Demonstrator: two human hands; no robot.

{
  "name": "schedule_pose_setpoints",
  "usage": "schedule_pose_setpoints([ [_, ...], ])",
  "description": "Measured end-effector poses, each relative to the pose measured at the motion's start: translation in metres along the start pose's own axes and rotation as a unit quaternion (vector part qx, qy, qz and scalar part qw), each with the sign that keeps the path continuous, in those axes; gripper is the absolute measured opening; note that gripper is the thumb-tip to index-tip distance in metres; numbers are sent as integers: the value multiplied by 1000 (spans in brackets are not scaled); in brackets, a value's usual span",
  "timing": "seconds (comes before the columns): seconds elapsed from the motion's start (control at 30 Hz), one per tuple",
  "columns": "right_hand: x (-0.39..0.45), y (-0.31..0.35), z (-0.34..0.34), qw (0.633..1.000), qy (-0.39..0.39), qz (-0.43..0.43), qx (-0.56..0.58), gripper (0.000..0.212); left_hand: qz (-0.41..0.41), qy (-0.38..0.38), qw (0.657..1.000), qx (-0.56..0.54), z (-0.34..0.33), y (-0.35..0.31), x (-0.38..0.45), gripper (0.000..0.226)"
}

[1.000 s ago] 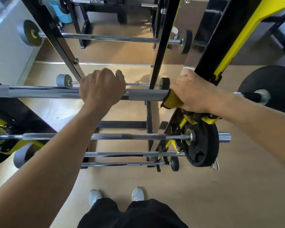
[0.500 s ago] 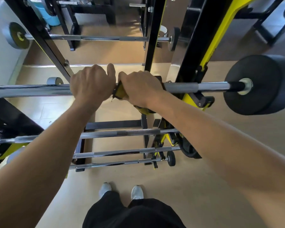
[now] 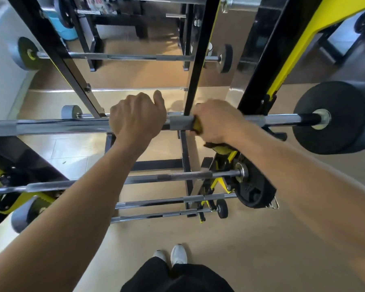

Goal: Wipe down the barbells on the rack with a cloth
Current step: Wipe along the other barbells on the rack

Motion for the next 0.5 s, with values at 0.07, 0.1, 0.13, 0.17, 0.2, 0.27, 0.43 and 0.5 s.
schedule_pose_setpoints([
  [0.07,4,29,2,998,-64,10,22,23,-5,-2,1000,-4,-1,-1,-1,66],
  [0.1,2,38,2,994,-101,9,28,22,-7,-2,1000,-11,0,-2,-3,66],
  [0.13,-1,44,4,989,-144,8,34,21,-6,-4,1000,-20,0,-2,-5,66],
  [0.17,-5,46,5,981,-188,11,47,22,-4,-9,1000,-25,2,-1,-5,66],
  [0.2,-10,44,7,972,-222,15,76,23,-5,-18,999,-29,4,0,-4,65],
  [0.27,-21,39,7,952,-270,31,138,30,-32,-38,999,-18,6,-1,-7,57],
  [0.43,-55,38,-5,911,-323,84,242,51,-5,-116,980,-159,25,8,-15,34],
  [0.5,-72,29,-10,890,-331,84,302,48,7,-178,949,-260,34,13,-24,26],
])
Point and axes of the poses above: each hand's wrist, its own x-axis towards the middle knuckle, its own z-axis out of the back of the hand, y = z × x, the point moved 9 cm from there along x, towards the middle knuckle, and after that the axes turned 6 degrees about -z, right-handed, at the moved point
